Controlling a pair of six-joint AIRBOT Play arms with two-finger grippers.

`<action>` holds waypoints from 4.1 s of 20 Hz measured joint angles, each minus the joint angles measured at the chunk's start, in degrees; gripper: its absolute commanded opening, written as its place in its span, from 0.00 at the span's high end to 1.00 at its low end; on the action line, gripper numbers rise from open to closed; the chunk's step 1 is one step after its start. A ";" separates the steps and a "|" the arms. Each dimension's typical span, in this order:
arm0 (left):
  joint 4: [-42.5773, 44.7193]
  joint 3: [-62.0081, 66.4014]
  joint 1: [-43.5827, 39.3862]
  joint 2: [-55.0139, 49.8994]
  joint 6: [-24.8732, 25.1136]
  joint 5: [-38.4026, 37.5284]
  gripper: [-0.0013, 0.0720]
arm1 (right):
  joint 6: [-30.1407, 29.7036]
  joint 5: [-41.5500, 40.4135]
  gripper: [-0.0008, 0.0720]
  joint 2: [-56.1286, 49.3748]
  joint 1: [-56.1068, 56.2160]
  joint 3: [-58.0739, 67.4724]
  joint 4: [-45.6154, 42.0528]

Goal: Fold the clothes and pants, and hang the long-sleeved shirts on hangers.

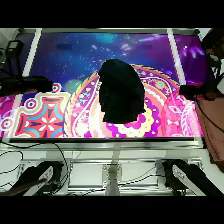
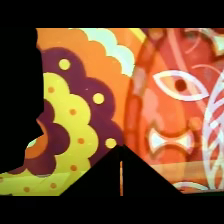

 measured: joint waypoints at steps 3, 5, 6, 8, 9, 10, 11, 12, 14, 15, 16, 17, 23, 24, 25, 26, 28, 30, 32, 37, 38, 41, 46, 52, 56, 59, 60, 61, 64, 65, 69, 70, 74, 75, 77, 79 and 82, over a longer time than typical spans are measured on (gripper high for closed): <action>-3.58 -0.31 -1.75 -3.50 0.02 -0.61 0.17 | -6.34 -2.21 0.96 6.95 0.00 -5.20 7.52; -4.85 -0.39 -4.09 -6.60 0.11 -0.94 0.17 | -8.52 -2.99 0.96 10.73 0.00 -7.39 10.51; -5.22 -0.46 -5.62 -8.55 0.20 -0.94 0.23 | -9.27 -3.23 0.96 11.96 0.00 -7.98 11.32; -5.95 -0.48 -9.07 -12.87 0.22 -1.05 0.33 | -10.14 -3.74 0.96 13.46 0.00 -8.81 12.72; -5.99 -0.55 -10.84 -15.17 0.20 -0.83 0.33 | -10.45 -4.02 0.96 13.99 0.00 -9.01 13.29; -6.32 -0.55 -12.74 -17.57 0.20 -0.13 0.33 | -10.64 -4.28 0.96 14.27 0.00 -9.20 13.70; -6.78 -0.52 -14.43 -19.89 0.20 0.94 0.33 | -10.80 -4.42 0.96 14.51 0.00 -9.31 13.90; -7.56 -0.55 -16.00 -22.14 0.20 2.12 0.33 | -10.95 -4.87 0.96 14.73 0.00 -9.40 14.27; -9.62 -0.52 -18.47 -26.08 0.20 5.07 0.33 | -11.13 -5.11 0.82 14.91 0.00 -9.53 14.62; -10.82 -0.52 -19.45 -27.82 0.20 6.51 0.33 | -11.19 -5.18 0.67 14.95 0.00 -9.55 14.67; -11.85 -0.52 -20.24 -29.31 0.20 7.85 0.33 | -11.26 -5.25 0.53 14.97 0.00 -9.57 14.75; -12.39 -0.52 -20.87 -30.67 0.20 8.87 0.33 | -11.34 -5.40 0.51 15.02 0.00 -9.62 14.84; -15.15 -0.52 -23.34 -36.28 0.20 14.10 0.37 | -11.43 -6.78 0.51 13.11 0.00 -9.81 15.80; -15.76 -0.52 -23.76 -36.81 0.20 14.97 0.53 | -11.45 -6.71 0.51 12.22 -0.02 -10.03 16.48; -16.37 -0.52 -24.24 -37.27 0.17 15.91 0.67 | -11.47 -6.51 0.51 11.10 0.00 -10.43 17.49; -16.83 -0.52 -24.79 -37.66 0.20 16.98 0.75 | -11.69 -6.27 0.51 9.94 0.00 -10.88 18.60; -17.46 -0.52 -25.55 -38.10 0.20 19.19 0.88 | -13.18 -5.57 0.51 7.26 0.00 -11.87 21.62; -17.86 -0.46 -25.94 -38.34 0.20 20.76 0.89 | -15.15 -4.87 0.51 5.03 0.00 -12.66 24.65; -18.01 -0.39 -25.88 -38.38 0.24 21.68 0.89 | -16.87 -4.17 0.51 3.15 0.37 -13.27 27.06; -18.05 -0.35 -25.40 -33.38 4.13 22.51 0.89 | -20.90 -3.85 0.41 -0.13 6.54 -13.84 29.40; -17.97 -0.35 -25.40 -31.28 5.11 22.67 0.89 | -21.49 -4.28 0.22 -0.85 8.90 -13.88 29.86; -15.80 -0.35 -25.33 -24.39 6.93 22.80 0.89 | -21.14 -8.02 0.11 -3.61 16.09 -13.92 30.10; -12.66 -0.35 -25.33 -14.16 8.13 22.51 0.89 | -16.20 -16.00 0.11 -10.84 27.61 -13.94 30.36; -9.55 -0.35 -25.33 -8.44 8.33 19.61 0.89 | -9.62 -25.99 0.00 -18.34 33.88 -13.70 30.88; -0.46 -0.35 -24.74 -7.69 7.82 18.51 0.89 | -8.87 -28.24 0.04 -21.29 34.67 -12.39 27.89; 5.84 -0.35 -23.47 -7.48 5.88 18.23 0.89 | -5.27 -27.58 0.04 -22.03 32.57 -10.75 20.83; 7.82 -0.35 -22.86 -7.34 5.11 18.18 0.89 | -4.20 -26.73 0.04 -22.16 31.21 -10.40 18.71; 9.57 -0.35 -22.18 -7.13 4.11 18.14 0.89 | -3.32 -26.03 0.04 -22.23 29.62 -10.14 17.22; 14.40 -0.35 -19.50 -5.95 1.97 17.59 0.89 | -1.84 -22.43 0.04 -22.38 23.43 -9.68 13.57; 15.34 -0.35 -18.53 -5.46 1.36 17.16 0.89 | -1.64 -21.31 0.04 -22.40 21.38 -9.66 12.55; 17.49 -0.35 -15.21 -3.98 -0.17 14.53 0.89 | -1.49 -19.15 0.03 -22.51 13.94 -9.62 9.92; 17.79 -0.35 -14.80 -3.78 -0.22 13.75 0.89 | -2.19 -19.06 0.03 -22.51 12.96 -9.62 9.81; 18.05 -0.35 -13.97 -3.43 -1.27 12.00 0.89 | -4.92 -18.80 0.03 -22.51 10.99 -9.62 8.22; 18.08 -0.35 -13.90 -3.39 -1.62 11.72 0.89 | -5.25 -18.82 0.03 -22.51 10.80 -9.62 7.41; 18.16 -0.35 -13.79 -3.37 -1.99 11.52 0.89 | -5.40 -18.78 0.03 -22.62 10.56 -9.62 5.68; 18.18 -0.35 -13.75 -3.34 -2.45 11.28 0.89 | -4.70 -18.80 0.03 -22.62 10.12 -9.62 3.28; 18.18 -0.35 -13.73 -3.32 -3.21 11.13 0.89 | -2.64 -18.51 0.04 -22.62 8.41 -9.62 1.92</action>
